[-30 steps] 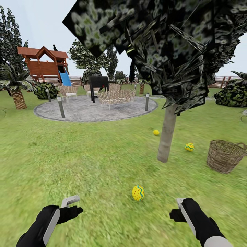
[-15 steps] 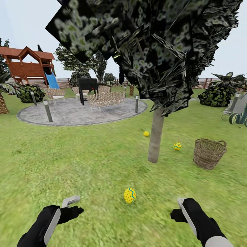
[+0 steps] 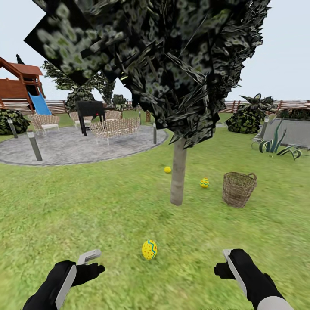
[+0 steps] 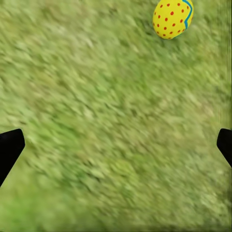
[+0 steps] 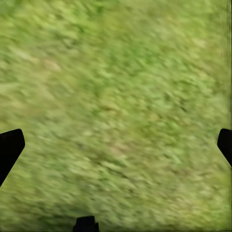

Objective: Take the three Easter eggs out of the wicker basket on the lawn in the garden, then place them on the lawn next to a single tree (choose any tree) so that all three eggs are next to the same tree and none are left in the basket.

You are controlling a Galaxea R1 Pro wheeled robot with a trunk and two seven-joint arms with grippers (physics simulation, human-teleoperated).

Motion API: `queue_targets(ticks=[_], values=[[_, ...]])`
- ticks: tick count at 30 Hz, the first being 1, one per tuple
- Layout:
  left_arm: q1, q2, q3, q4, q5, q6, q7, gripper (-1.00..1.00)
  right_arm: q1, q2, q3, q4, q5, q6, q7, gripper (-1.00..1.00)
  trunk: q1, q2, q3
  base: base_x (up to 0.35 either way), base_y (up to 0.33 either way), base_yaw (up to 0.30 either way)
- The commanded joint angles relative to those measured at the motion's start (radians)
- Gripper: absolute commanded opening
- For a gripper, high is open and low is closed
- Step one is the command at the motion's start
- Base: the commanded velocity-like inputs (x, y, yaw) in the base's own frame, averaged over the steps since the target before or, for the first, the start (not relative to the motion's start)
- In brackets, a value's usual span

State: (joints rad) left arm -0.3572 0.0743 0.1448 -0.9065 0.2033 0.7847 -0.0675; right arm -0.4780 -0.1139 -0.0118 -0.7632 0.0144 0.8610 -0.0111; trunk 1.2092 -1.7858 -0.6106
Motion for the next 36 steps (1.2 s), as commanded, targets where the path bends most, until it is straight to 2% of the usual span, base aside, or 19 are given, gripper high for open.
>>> queue_targets(ticks=[1,6,21,28,36], values=[[0.000,0.000,0.002,-0.001,-0.001,0.005,-0.005,1.00,-0.001,0.000,0.000,-0.001,0.001,0.004,-0.001,1.00,-0.004,0.007,0.003,0.000,0.000,-0.267],[0.000,0.000,0.002,0.000,-0.001,0.005,-0.005,1.00,-0.001,0.002,0.000,-0.001,0.001,0.003,-0.001,1.00,-0.023,0.042,0.021,0.000,0.000,-0.171],[0.000,0.001,0.005,-0.004,-0.001,0.005,-0.002,1.00,-0.001,0.008,0.000,-0.001,0.002,0.003,-0.002,1.00,-0.081,0.147,0.069,-0.006,0.005,-0.008],[0.000,0.000,0.005,-0.003,0.003,0.006,-0.008,1.00,-0.001,0.008,0.001,-0.001,0.002,0.003,-0.001,1.00,-0.108,0.196,0.090,-0.037,0.200,0.000],[0.000,-0.006,0.003,-0.002,0.003,0.007,-0.013,1.00,-0.001,0.008,0.001,-0.001,0.002,0.003,-0.001,1.00,-0.138,0.252,0.116,-0.001,0.065,0.000]])
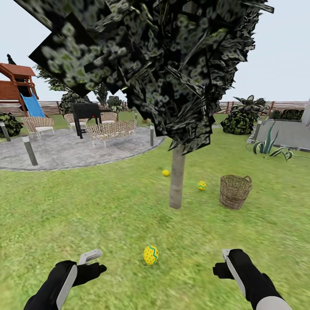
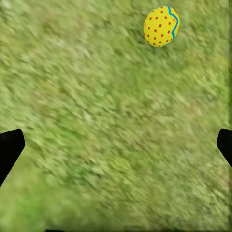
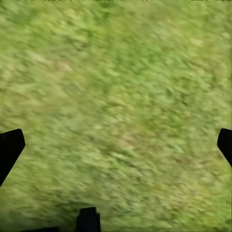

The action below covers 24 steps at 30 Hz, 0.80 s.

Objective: Take the three Easter eggs out of the wicker basket on the lawn in the garden, then place them on the lawn next to a single tree (choose any tree) so that all three eggs are next to the same tree and none are left in the basket.

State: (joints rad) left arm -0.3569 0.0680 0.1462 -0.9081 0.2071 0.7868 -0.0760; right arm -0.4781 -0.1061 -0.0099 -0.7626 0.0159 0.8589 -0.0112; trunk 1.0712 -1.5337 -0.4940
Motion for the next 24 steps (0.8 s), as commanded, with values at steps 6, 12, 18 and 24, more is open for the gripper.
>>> queue_targets(ticks=[6,12,18,24], values=[[-0.001,-0.002,0.003,0.001,0.000,0.005,-0.007,1.00,-0.001,0.000,-0.002,-0.001,0.001,0.005,-0.001,1.00,-0.023,0.042,0.018,0.000,0.233,0.000],[-0.001,-0.002,0.003,0.002,0.000,0.005,-0.007,1.00,0.000,-0.001,-0.002,-0.001,0.000,0.005,-0.001,1.00,-0.046,0.084,0.037,0.000,0.270,-0.042],[-0.001,-0.003,0.001,0.003,0.000,0.005,-0.007,1.00,0.000,-0.004,-0.003,0.000,-0.001,0.005,0.000,1.00,-0.069,0.126,0.060,0.000,0.272,-0.239],[-0.001,-0.005,0.001,0.003,-0.001,0.005,-0.007,1.00,0.000,-0.004,-0.002,0.000,-0.001,0.005,0.000,1.00,-0.092,0.168,0.083,0.006,0.259,-0.224]])
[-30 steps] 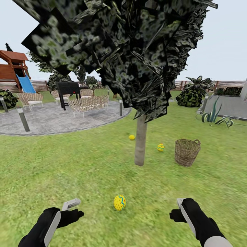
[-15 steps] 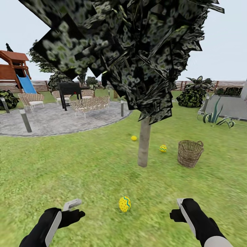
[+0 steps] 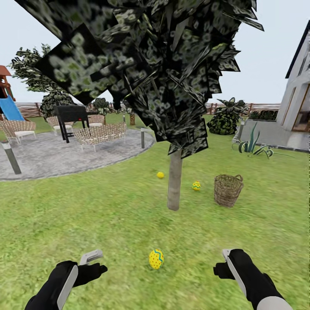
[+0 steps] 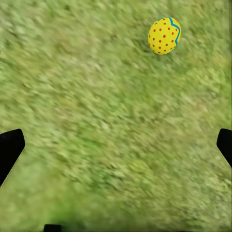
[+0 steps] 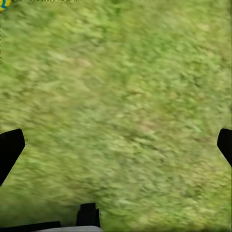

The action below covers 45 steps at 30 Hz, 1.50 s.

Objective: Take the three Easter eggs out of the wicker basket on the lawn in the garden, then place them on the lawn next to a single tree (choose any tree) so that all three eggs are next to the same tree and none are left in the basket.

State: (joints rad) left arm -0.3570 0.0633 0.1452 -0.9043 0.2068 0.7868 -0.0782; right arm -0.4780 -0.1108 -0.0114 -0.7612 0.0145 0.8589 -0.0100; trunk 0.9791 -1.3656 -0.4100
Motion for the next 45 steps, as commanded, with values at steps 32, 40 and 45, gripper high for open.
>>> queue_targets(ticks=[32,40,45], values=[[0.000,-0.019,0.004,0.100,0.000,0.004,0.002,1.00,-0.001,0.007,0.006,-0.011,0.002,0.007,0.004,1.00,-0.123,0.224,0.100,0.005,0.012,-0.006],[0.000,-0.016,0.009,0.258,-0.002,-0.111,0.001,1.00,-0.001,0.008,0.010,0.039,0.005,-0.013,0.005,1.00,-0.153,0.280,0.125,0.000,0.000,0.000],[0.000,-0.018,0.008,0.332,-0.004,-0.128,0.001,1.00,-0.001,0.007,0.012,0.208,0.007,-0.170,0.003,1.00,-0.173,0.315,0.140,0.000,0.000,0.000]])
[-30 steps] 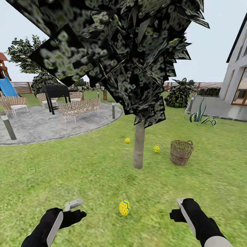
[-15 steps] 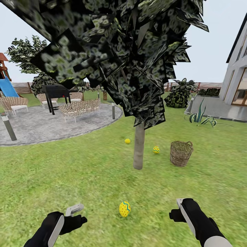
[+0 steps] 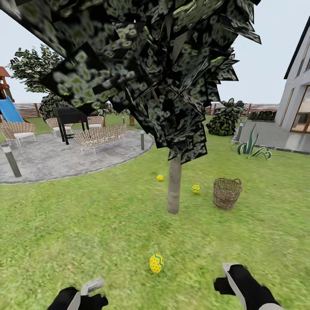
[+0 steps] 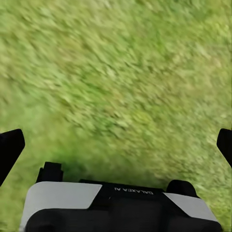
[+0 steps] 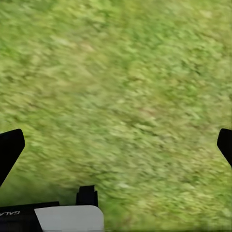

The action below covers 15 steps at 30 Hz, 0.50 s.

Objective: Take the three Easter eggs out of the wicker basket on the lawn in the garden, then place them on the lawn next to a single tree (choose any tree) so that all three eggs are next to the same tree and none are left in the basket.

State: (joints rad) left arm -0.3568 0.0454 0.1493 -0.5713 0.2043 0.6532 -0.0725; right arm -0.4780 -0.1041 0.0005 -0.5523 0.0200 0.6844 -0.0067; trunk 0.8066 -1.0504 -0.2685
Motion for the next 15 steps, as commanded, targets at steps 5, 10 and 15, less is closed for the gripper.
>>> queue_targets(ticks=[5,10,15], values=[[-0.001,0.001,0.002,0.028,0.000,0.002,-0.004,1.00,-0.001,-0.001,0.002,0.068,0.002,-0.046,0.000,1.00,-0.019,0.034,0.014,0.000,0.000,0.000],[-0.001,0.002,0.004,0.077,0.002,-0.006,-0.006,1.00,-0.001,-0.002,0.001,0.116,0.002,-0.061,0.001,1.00,-0.038,0.069,0.030,0.000,0.000,0.000],[-0.001,0.001,0.005,0.163,0.001,-0.068,-0.006,1.00,-0.001,-0.001,0.002,0.207,0.006,-0.140,0.000,1.00,-0.058,0.104,0.046,0.000,0.000,0.000]])
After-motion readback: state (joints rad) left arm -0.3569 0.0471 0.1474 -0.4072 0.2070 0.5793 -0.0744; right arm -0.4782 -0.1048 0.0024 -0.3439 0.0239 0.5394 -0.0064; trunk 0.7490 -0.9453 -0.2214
